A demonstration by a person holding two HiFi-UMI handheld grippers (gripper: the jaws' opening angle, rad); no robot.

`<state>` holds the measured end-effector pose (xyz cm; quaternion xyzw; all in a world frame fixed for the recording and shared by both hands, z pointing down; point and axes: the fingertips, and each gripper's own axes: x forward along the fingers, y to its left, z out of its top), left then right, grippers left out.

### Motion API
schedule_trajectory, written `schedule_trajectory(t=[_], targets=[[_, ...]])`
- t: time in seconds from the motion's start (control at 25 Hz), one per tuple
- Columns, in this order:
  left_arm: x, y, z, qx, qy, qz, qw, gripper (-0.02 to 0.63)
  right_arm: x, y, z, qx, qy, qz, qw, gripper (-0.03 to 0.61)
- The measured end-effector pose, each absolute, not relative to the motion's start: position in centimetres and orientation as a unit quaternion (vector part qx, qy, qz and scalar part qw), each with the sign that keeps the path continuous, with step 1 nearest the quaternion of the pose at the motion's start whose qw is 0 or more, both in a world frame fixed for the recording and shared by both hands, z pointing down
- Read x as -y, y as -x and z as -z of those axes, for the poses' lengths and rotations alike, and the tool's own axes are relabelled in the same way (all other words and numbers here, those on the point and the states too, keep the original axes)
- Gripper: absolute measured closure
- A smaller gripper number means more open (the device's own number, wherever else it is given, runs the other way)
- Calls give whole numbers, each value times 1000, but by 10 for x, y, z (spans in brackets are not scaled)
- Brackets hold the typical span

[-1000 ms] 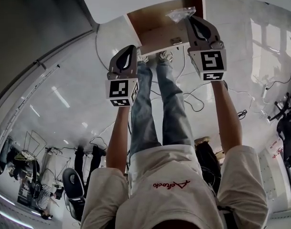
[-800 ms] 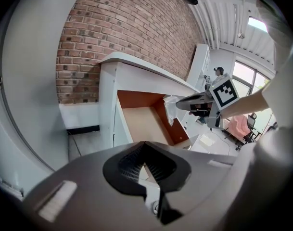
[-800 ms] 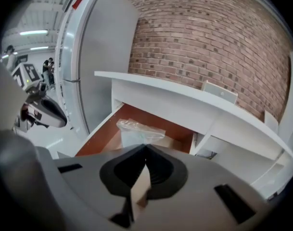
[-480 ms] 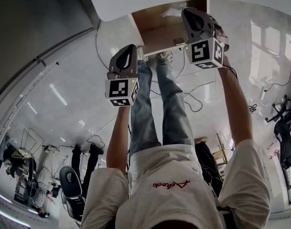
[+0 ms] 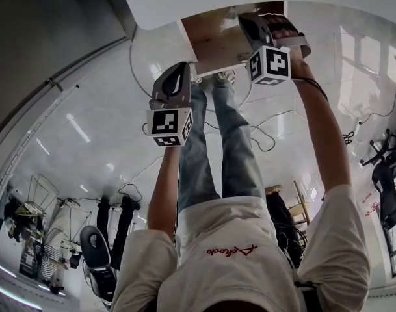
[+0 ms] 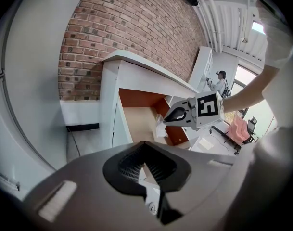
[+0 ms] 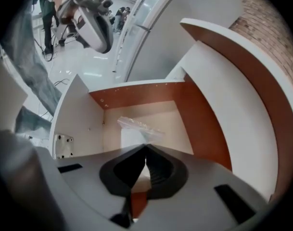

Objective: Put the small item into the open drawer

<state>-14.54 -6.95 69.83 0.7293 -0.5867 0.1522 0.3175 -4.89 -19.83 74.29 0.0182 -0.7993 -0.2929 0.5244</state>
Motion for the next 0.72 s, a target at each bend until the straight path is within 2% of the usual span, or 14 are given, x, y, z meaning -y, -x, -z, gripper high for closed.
schedule_trajectory(t=[0.72], targets=[[72,144,-700,591,-723,-145,327,604,185,57,-816,768,74,245,587,566]])
